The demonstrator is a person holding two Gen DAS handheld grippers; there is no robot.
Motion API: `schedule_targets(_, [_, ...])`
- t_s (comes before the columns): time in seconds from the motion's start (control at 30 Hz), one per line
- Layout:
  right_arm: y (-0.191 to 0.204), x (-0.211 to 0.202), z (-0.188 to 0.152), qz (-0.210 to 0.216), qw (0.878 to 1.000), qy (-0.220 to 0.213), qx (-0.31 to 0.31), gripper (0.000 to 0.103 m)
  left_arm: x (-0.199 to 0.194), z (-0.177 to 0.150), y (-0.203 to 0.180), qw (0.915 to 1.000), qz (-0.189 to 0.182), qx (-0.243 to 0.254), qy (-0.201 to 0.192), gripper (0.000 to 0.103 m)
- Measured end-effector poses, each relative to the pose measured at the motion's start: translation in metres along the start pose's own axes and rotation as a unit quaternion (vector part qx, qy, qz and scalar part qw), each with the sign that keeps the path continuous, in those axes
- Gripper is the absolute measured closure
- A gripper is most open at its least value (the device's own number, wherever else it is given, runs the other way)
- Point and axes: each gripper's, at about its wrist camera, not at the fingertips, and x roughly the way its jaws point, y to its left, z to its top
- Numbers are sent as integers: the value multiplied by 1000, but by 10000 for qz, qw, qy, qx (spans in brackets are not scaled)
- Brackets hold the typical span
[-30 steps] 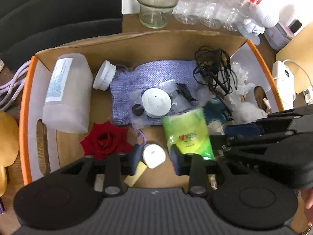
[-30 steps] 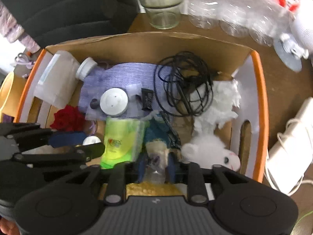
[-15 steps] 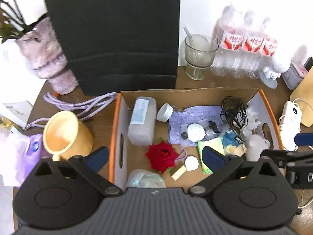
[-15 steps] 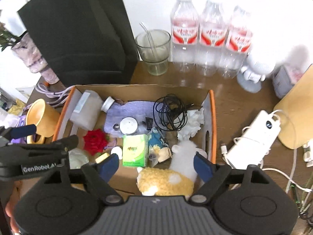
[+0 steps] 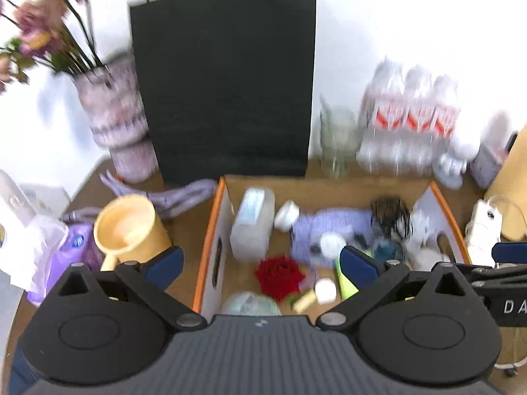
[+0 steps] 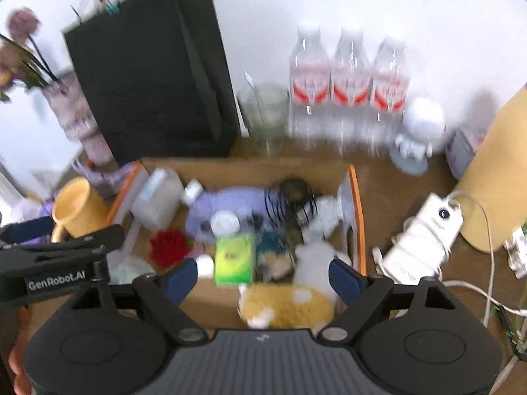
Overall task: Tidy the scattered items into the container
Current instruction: 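Withdraw both tools from the box and back away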
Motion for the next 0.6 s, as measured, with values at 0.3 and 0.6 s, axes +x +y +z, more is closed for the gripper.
schedule_targets(0.3, [-3, 7, -65, 184, 9873, -1577, -40, 16, 1, -62, 2, 9943, -228, -80, -1037, 0])
schedule_targets(0.6, [4, -13, -117, -58, 9809, -1935, 192, 16, -30, -107, 16, 9921, -244, 58, -1225, 0])
